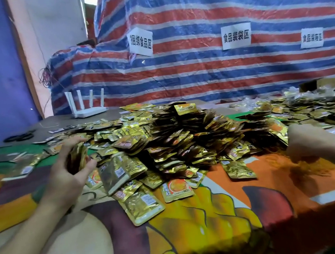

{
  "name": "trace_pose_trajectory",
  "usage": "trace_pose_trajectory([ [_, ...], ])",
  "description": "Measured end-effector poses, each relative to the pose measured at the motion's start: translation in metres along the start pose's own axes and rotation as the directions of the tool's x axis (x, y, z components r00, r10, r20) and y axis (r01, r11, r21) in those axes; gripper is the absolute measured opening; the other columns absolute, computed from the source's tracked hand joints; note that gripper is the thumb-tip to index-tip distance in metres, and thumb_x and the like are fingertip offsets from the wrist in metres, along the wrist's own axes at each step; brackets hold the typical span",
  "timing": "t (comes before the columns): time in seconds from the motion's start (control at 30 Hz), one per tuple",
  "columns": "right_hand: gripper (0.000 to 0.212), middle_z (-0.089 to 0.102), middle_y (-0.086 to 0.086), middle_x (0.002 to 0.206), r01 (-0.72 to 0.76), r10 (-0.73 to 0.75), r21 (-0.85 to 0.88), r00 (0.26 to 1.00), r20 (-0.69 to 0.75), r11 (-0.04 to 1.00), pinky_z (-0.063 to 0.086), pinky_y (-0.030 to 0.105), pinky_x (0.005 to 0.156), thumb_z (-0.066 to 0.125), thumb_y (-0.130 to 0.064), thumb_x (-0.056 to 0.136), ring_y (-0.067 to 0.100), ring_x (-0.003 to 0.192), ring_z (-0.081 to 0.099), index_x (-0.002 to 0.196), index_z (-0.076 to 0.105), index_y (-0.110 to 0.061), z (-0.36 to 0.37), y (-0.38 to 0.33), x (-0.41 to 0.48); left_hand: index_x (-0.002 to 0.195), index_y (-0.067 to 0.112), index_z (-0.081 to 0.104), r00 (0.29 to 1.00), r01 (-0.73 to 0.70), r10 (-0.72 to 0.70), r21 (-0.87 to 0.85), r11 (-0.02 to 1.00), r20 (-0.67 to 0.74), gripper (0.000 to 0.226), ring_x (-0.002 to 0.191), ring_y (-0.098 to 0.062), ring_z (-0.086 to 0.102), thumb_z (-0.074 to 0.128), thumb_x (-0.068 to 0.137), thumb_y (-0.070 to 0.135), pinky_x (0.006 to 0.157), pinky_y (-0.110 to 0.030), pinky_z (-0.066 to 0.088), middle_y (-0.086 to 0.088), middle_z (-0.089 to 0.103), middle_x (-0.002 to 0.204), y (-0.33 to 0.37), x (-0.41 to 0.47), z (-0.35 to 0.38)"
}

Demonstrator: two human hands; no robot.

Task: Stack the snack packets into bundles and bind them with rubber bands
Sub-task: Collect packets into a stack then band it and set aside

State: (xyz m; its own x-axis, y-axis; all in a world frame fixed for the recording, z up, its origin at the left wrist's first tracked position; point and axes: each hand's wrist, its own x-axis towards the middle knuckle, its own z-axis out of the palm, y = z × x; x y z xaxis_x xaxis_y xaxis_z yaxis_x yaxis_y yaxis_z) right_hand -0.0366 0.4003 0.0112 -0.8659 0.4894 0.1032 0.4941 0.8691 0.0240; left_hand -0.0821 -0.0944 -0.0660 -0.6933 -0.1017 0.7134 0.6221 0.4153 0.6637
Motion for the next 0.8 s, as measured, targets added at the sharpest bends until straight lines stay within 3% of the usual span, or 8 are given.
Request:
trace_pose_trajectory([
  [0.07,0.014,0.062,0.008,0.042,-0.018,0.018,0.050,1.000,0.012,0.999,0.048,0.027,0.033,0.073,0.005,0.069,0.020,0.036,0.064,0.061,0.063,-0.001,-0.001,-0.001,0.000,0.114,0.050,0.057,0.999,-0.020,0.020,0.010,1.000,0.049,0.064,0.083,-0.011,0.060,0.074,0.086,-0.005,0.083,-0.024,0.048,-0.010,0.060,0.099,0.007,-0.005,0.000],
  [0.17,0.016,0.052,0.005,0.031,-0.036,0.037,0.067,0.999,-0.007,0.997,0.039,0.021,0.029,0.074,0.007,0.068,0.018,0.029,0.058,0.060,0.062,0.000,-0.007,-0.010,-0.002,0.113,0.058,0.056,0.995,-0.008,0.009,-0.014,1.000,0.099,0.068,0.096,-0.034,0.057,0.074,0.087,-0.002,0.085,-0.038,0.047,-0.021,0.059,0.110,0.004,-0.004,0.001],
  [0.3,0.014,0.058,0.010,0.042,-0.001,0.004,0.044,0.997,-0.075,0.999,0.034,0.019,0.029,0.062,0.007,0.072,0.021,0.035,0.059,0.061,0.057,0.000,-0.009,-0.010,-0.001,0.110,0.064,0.054,0.995,-0.011,0.012,-0.012,1.000,0.104,0.069,0.086,-0.027,0.059,0.074,0.087,0.001,0.075,-0.030,0.049,-0.016,0.061,0.101,0.009,-0.005,0.002],
  [0.43,0.017,0.054,0.008,0.057,0.048,-0.055,-0.039,0.979,-0.198,0.998,0.031,0.021,0.036,0.060,-0.003,0.082,0.019,0.048,0.053,0.067,0.052,-0.003,-0.017,-0.023,-0.005,0.113,0.057,0.055,0.995,0.014,-0.014,-0.004,1.000,0.095,0.062,0.091,-0.035,0.060,0.075,0.088,0.005,0.078,-0.039,0.052,-0.018,0.061,0.105,0.008,-0.005,0.001],
  [0.53,0.017,0.059,0.008,0.059,0.217,-0.179,0.085,0.929,-0.323,0.972,0.045,0.028,0.044,0.067,-0.009,0.084,0.022,0.052,0.057,0.069,0.062,-0.004,-0.029,-0.050,-0.018,0.115,0.055,0.055,0.995,0.018,-0.016,-0.013,1.000,0.102,0.051,0.089,-0.035,0.060,0.072,0.081,0.022,0.082,-0.048,0.053,-0.017,0.060,0.101,0.013,-0.007,0.000],
  [0.6,0.015,0.067,0.005,0.064,0.437,-0.333,0.230,0.863,-0.380,0.870,0.056,0.032,0.052,0.071,-0.010,0.086,0.017,0.058,0.063,0.071,0.072,-0.008,-0.036,-0.083,-0.035,0.117,0.054,0.056,0.994,0.056,-0.052,-0.038,0.998,0.095,0.050,0.087,-0.035,0.060,0.069,0.077,0.025,0.081,-0.048,0.054,-0.014,0.060,0.096,0.013,-0.006,-0.001],
  [0.67,0.015,0.069,-0.004,0.071,0.621,-0.477,0.374,0.777,-0.412,0.689,0.049,0.016,0.050,0.073,-0.016,0.088,0.007,0.064,0.064,0.073,0.072,-0.017,-0.039,-0.124,-0.063,0.118,0.051,0.058,0.994,0.082,-0.077,-0.069,0.994,0.076,0.053,0.087,-0.031,0.062,0.071,0.077,0.021,0.079,-0.045,0.055,-0.004,0.063,0.093,0.013,-0.005,-0.002],
  [0.8,0.009,0.070,-0.009,0.076,0.681,-0.638,0.670,0.662,-0.393,0.293,0.044,0.009,0.051,0.076,-0.025,0.089,0.000,0.067,0.065,0.081,0.073,-0.023,-0.027,-0.219,-0.110,0.117,0.036,0.062,0.985,0.173,-0.167,-0.251,0.952,0.045,0.059,0.080,-0.012,0.067,0.070,0.083,-0.011,0.066,-0.026,0.057,0.003,0.071,0.097,0.013,-0.002,-0.004],
])
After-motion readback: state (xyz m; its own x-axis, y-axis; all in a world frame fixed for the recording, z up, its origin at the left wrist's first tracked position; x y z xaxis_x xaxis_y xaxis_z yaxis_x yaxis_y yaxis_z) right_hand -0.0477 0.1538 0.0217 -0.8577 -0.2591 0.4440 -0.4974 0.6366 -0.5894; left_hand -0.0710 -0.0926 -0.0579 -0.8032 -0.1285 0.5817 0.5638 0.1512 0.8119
